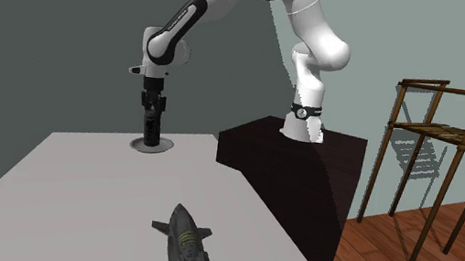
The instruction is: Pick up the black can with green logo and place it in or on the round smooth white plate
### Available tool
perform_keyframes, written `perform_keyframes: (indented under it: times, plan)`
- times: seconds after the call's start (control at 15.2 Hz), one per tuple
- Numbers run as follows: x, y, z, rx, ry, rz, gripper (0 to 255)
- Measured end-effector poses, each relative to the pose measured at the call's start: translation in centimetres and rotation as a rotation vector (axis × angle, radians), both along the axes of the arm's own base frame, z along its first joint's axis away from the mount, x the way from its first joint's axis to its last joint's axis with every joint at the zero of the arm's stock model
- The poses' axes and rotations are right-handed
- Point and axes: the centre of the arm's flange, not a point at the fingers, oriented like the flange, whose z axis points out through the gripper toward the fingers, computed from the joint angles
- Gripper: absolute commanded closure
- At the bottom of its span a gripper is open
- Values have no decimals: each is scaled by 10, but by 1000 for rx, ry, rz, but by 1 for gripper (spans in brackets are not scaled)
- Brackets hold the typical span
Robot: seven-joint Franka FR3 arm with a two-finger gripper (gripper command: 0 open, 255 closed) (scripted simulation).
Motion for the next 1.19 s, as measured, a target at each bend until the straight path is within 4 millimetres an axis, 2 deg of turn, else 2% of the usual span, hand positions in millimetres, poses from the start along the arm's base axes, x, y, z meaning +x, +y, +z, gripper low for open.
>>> perform_keyframes:
  times: [0.2, 0.26, 0.66, 0.92, 1.19]
  plan:
    - [0, 0, -1, 0, 0, 0, 255]
    - [0, 0, -1, 0, 0, 0, 0]
    - [0, 0, -1, -1, -1, 0, 0]
    - [-2, -2, 38, -1, -1, 0, 0]
    - [-1, -1, 49, -1, -1, 0, 0]
